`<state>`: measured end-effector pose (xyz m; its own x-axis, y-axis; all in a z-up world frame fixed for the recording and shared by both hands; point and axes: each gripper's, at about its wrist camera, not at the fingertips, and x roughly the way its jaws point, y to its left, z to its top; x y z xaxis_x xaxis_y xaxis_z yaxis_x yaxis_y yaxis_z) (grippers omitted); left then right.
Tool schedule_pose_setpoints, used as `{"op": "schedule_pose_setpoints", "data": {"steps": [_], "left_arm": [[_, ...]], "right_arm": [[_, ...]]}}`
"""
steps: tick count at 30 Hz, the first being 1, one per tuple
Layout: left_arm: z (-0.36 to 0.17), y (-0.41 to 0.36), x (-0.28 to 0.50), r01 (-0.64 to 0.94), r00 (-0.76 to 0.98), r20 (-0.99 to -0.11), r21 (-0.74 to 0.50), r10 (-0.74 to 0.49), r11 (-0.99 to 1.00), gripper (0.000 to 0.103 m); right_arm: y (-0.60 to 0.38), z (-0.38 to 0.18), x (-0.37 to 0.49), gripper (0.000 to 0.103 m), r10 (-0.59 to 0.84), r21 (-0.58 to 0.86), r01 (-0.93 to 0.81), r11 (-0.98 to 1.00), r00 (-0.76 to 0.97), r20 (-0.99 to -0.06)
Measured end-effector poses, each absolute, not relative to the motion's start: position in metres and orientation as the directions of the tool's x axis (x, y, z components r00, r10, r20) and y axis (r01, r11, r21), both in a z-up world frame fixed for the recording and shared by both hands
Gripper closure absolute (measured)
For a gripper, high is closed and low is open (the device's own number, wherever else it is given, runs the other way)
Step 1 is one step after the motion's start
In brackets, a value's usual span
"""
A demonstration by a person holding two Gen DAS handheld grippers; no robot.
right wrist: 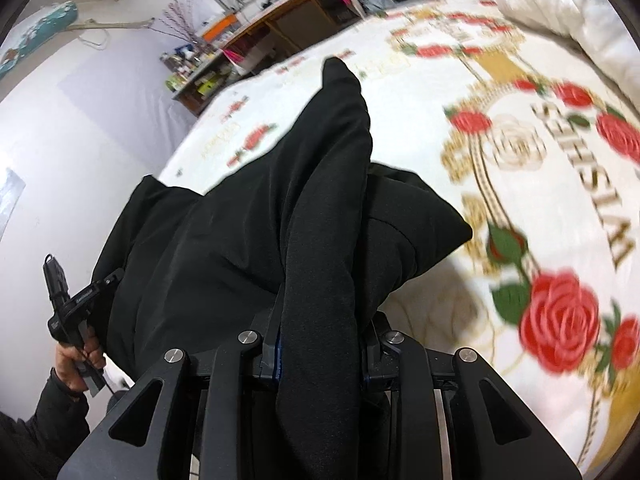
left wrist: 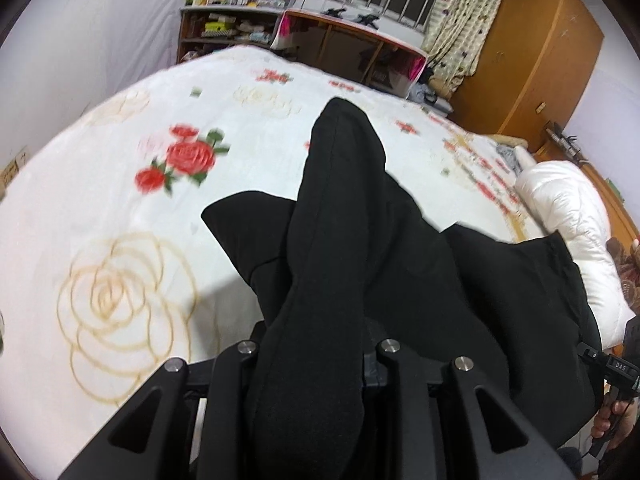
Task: Fold large clothes
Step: 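Lift the edge with both tools and fold the coat over again, then open both tools and press the folded stack flat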
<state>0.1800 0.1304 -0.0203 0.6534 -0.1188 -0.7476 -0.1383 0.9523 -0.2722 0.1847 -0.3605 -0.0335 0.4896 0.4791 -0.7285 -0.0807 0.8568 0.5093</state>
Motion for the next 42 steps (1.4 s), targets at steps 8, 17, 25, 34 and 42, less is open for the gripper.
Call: {"op": "schedule_pose_setpoints", "data": {"steps": [8, 17, 25, 34, 42], "left_arm": [[-0.079, 0.143, 0.170, -0.224, 0.586, -0.805, -0.267, -0.089, 0.937, 0.071], [-0.073, 0.155, 0.163, -0.267, 0.567, -0.816, -0.313, -0.114, 0.912, 0.055], [-0.042, 0.169, 0.142, -0.271, 0.623, -0.780, -0.287, -0.060, 0.919, 0.054], [-0.027, 0.138, 0.162, -0.166, 0.670, -0.739, -0.243, -0.072, 0.956, 0.054], [-0.071, 0.109, 0.198, -0.154, 0.616, -0.787, -0.174, -0.043, 0.973, 0.054]], "right_arm": [[-0.377, -0.093, 0.182, 0.066, 0.456, 0.527, 0.054, 0.848, 0.434, -0.777], [-0.381, -0.077, 0.168, 0.050, 0.388, 0.469, 0.095, 0.878, 0.432, -0.814], [-0.380, -0.005, 0.153, 0.050, 0.291, 0.370, 0.006, 0.929, 0.606, -0.740], [-0.331, -0.044, 0.176, 0.050, 0.229, 0.260, -0.027, 0.965, 0.571, -0.789], [-0.329, -0.076, 0.196, 0.050, 0.142, 0.179, 0.014, 0.984, 0.549, -0.824]]}}
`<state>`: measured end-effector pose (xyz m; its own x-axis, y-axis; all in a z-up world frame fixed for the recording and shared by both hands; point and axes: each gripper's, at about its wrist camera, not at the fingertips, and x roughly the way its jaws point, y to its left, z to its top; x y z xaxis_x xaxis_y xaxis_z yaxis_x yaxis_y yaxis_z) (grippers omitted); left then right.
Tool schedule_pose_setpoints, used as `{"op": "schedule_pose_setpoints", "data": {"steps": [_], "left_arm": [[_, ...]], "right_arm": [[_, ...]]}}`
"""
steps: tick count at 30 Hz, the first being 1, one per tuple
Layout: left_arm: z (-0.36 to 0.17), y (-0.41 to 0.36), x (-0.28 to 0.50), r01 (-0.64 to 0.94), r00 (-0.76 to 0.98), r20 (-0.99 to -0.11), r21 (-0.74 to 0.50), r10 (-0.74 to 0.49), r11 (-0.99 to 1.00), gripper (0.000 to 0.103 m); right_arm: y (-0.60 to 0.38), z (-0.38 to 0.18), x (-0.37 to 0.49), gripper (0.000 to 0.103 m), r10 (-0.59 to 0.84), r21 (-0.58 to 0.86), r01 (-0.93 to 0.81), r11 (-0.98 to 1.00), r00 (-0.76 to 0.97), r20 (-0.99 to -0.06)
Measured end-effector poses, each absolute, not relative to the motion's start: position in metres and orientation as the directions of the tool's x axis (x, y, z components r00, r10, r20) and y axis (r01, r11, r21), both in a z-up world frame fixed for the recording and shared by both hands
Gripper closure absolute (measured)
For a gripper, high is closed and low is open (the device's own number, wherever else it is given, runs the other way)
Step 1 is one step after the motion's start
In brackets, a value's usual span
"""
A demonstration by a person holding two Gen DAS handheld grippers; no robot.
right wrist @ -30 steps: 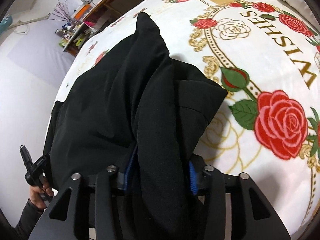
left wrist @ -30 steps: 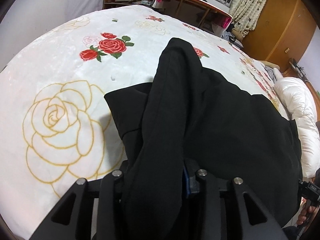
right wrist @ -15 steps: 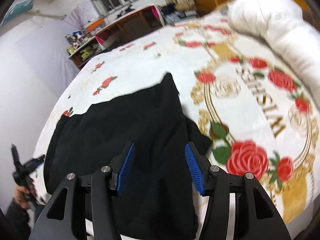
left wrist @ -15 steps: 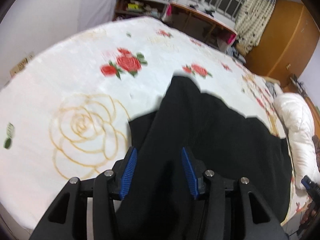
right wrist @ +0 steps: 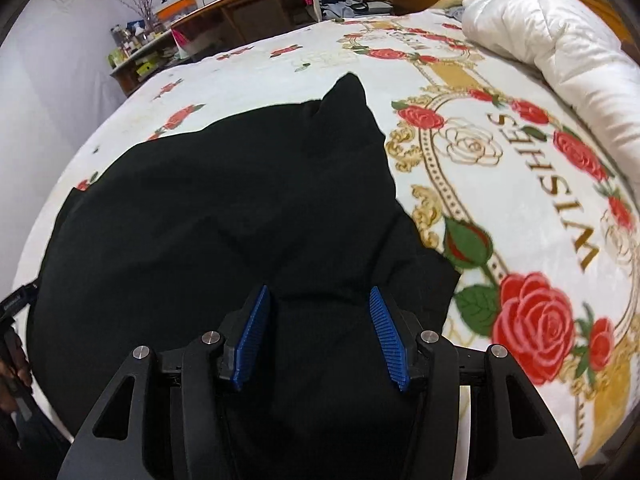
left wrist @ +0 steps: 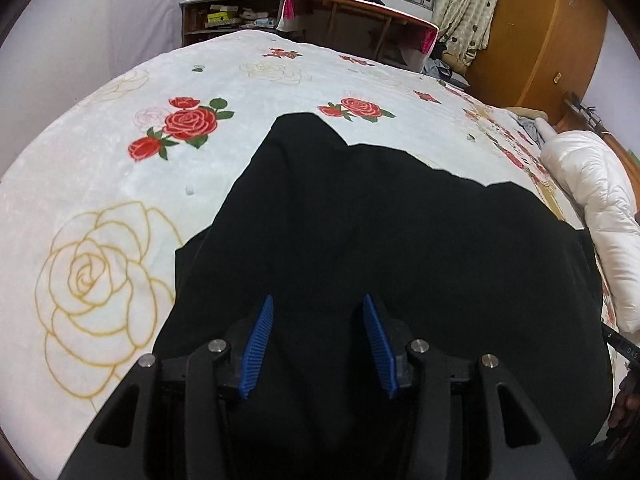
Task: Fold large clothes
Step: 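Open both tools and press the folded stack flat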
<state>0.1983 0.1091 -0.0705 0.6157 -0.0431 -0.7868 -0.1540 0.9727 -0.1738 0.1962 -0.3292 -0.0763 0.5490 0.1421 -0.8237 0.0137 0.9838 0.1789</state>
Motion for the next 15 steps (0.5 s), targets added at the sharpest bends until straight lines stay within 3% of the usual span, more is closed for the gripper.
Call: {"op": "schedule_pose_setpoints", "data": {"steps": [8, 13, 15], "left_arm": [[-0.037, 0.075, 0.242, -0.055, 0.665, -0.736, -0.218, -0.127, 0.974, 0.054], [-0.075, 0.063, 0.290, -0.071, 0.605, -0.793, -0.143, -0.071, 0.987, 0.054], [-0.086, 0.067, 0.297, -0.086, 0.598, -0.797, -0.166, -0.083, 0.982, 0.054]], "right_arm": [[-0.324, -0.039, 0.231, 0.050, 0.138, 0.177, 0.003, 0.984, 0.612, -0.779], [-0.320, -0.064, 0.276, 0.050, 0.105, 0.135, 0.012, 0.991, 0.567, -0.817], [-0.319, -0.079, 0.289, 0.050, 0.086, 0.102, -0.001, 0.995, 0.543, -0.835]]}}
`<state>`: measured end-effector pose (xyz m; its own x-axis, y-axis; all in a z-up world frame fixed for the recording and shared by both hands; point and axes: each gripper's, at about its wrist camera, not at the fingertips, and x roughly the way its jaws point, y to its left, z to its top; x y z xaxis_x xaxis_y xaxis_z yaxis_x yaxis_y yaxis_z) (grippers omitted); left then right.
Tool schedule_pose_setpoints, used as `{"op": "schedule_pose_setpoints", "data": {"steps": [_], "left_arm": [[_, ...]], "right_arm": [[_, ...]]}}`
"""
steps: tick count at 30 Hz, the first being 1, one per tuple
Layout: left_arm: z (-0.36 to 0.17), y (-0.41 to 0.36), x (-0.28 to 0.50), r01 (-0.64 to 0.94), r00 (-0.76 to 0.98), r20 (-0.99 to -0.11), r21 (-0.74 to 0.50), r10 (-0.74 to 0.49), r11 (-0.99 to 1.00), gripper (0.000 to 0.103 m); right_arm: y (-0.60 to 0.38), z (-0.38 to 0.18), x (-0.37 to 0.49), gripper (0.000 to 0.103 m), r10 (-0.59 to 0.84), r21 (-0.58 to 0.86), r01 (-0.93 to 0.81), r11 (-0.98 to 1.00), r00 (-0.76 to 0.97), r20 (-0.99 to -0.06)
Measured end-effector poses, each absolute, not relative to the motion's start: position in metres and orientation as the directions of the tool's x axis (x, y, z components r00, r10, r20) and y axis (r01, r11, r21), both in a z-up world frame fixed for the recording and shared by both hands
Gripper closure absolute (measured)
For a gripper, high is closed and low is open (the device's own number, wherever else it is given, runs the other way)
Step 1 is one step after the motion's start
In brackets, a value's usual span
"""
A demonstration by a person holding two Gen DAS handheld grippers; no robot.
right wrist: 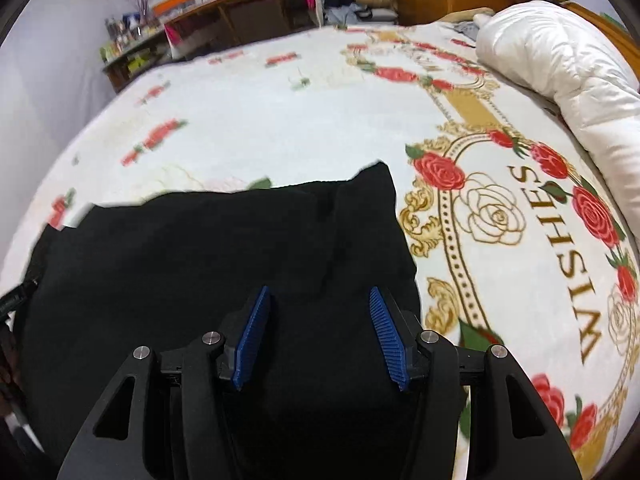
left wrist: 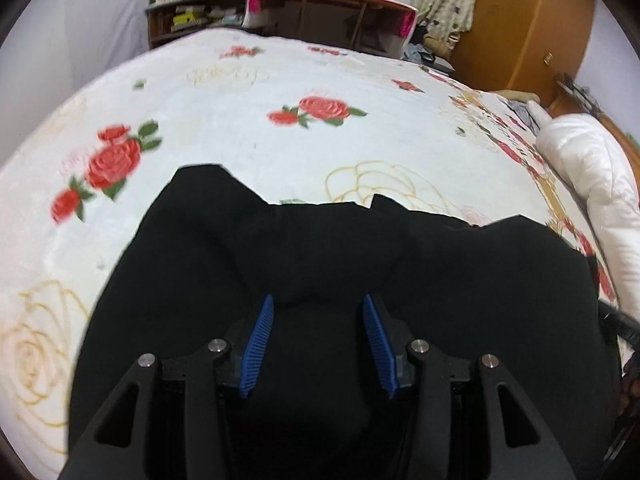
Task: Fold large clothes
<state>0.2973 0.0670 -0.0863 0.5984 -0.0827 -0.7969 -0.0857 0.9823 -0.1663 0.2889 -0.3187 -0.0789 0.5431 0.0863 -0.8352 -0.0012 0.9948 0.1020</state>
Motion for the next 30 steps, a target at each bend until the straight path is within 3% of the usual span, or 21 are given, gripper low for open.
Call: {"op": "schedule_pose_setpoints", "data": {"steps": [8, 15, 22, 30], "left_arm": [[-0.098, 0.060, 0.304, -0.095, 0.619, -0.784, -0.132, -0.046, 0.987, 0.053], [-0.079, 0.059, 0.292, -0.088, 0.607, -0.794, -0.086, -0.015, 0.992, 0.054], [-0.045, 0.057, 0.222, -0.063, 0.637, -0.768, -0.125, -0.056, 0.990, 0.054], [-0.047, 0.016, 0.137, 0.046, 0.617, -0.777, -0.124, -0.125, 0.991, 0.054]], "right_arm": [[-0.325, -0.104, 0.309, 0.049, 0.085, 0.112, 0.020, 0.993, 0.527, -0.846], [-0.322, -0.085, 0.301, 0.048, 0.053, 0.081, 0.031, 0.996, 0.520, -0.852], [-0.307, -0.033, 0.224, 0.048, 0.111, 0.130, -0.011, 0.991, 0.589, -0.800], [-0.267, -0.041, 0.128, 0.048, 0.170, 0.157, -0.072, 0.985, 0.566, -0.807]]}}
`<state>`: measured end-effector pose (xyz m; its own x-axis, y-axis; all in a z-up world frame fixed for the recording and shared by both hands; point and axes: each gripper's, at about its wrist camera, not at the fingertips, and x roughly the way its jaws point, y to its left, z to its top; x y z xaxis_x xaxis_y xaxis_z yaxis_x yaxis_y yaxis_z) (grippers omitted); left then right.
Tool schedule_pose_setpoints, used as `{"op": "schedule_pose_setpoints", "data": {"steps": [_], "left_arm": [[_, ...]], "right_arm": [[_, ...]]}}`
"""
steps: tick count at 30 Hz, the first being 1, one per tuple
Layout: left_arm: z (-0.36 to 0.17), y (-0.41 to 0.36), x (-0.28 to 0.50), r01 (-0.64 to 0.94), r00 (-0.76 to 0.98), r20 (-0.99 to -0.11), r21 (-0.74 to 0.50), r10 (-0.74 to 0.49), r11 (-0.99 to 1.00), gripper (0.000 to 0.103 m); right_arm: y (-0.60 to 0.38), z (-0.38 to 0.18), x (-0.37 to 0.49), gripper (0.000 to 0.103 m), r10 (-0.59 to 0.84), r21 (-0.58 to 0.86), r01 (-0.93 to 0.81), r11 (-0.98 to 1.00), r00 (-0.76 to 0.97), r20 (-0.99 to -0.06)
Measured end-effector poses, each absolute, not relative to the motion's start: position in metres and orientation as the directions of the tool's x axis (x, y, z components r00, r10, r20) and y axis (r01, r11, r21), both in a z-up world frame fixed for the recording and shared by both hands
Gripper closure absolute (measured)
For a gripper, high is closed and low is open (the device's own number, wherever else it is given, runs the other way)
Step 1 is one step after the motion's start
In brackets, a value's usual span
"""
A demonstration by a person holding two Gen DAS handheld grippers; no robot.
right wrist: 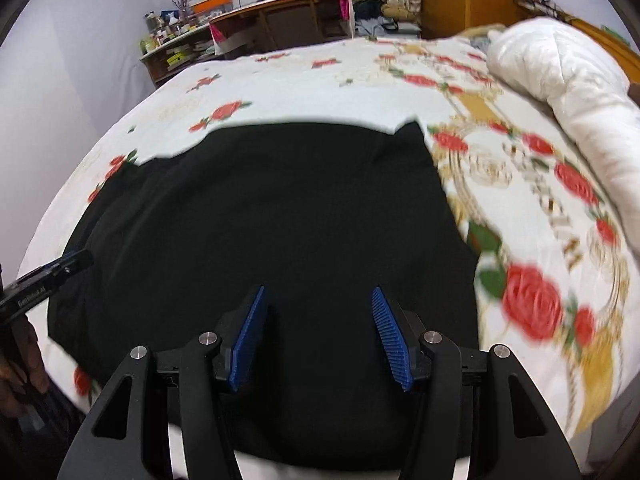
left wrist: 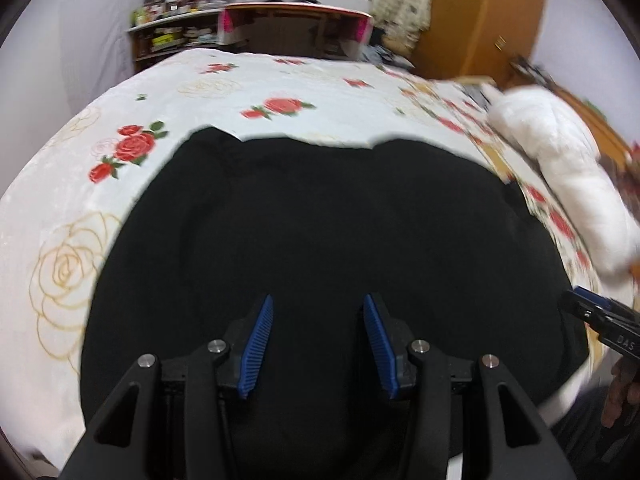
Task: Fold large clothes
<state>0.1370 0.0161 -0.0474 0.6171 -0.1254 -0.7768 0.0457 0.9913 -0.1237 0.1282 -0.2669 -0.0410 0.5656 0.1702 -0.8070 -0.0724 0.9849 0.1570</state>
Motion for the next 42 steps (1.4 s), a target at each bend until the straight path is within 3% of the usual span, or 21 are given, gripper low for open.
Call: {"op": "schedule_pose_setpoints", "data": {"steps": [3, 9, 19, 23, 30, 42], "left_arm": [[-0.058, 0.000, 0.126, 0.077, 0.586, -0.801, -0.093, -0.120, 0.993, 0.047], [-0.049, -0.013, 0.111, 0.097, 0.569, -0.816, -0.056, -0.102, 0.994, 0.047], [0.010, -0.022, 0.055, 0.122, 0.655, -0.743, -0.081, -0.142, 0.989, 0.044], [0.022, -0.025, 0.038, 0.089, 0.688, -0.720, -0.035, -0.087, 0.995, 0.039], [0.022, -0.021, 0.030, 0.030, 0.684, -0.729, -0.027, -0.040, 0.999, 0.036], [0.005, -0.025, 0.032, 0.052, 0.642, -0.764, -0.041, -0.065, 0.998, 0.036]], "right_arm": [[-0.260, -0.063, 0.114, 0.048, 0.144, 0.124, -0.074, 0.990, 0.509, -0.849], [-0.257, -0.049, 0.100, 0.047, 0.135, 0.104, -0.089, 0.991, 0.497, -0.857], [-0.239, 0.004, 0.045, 0.047, 0.198, 0.142, -0.141, 0.980, 0.599, -0.776], [-0.229, 0.021, 0.032, 0.044, 0.205, 0.116, -0.179, 0.977, 0.636, -0.743], [-0.221, 0.026, 0.016, 0.041, 0.224, 0.111, -0.211, 0.971, 0.652, -0.725], [-0.220, 0.011, 0.017, 0.041, 0.214, 0.110, -0.202, 0.973, 0.622, -0.753]]}}
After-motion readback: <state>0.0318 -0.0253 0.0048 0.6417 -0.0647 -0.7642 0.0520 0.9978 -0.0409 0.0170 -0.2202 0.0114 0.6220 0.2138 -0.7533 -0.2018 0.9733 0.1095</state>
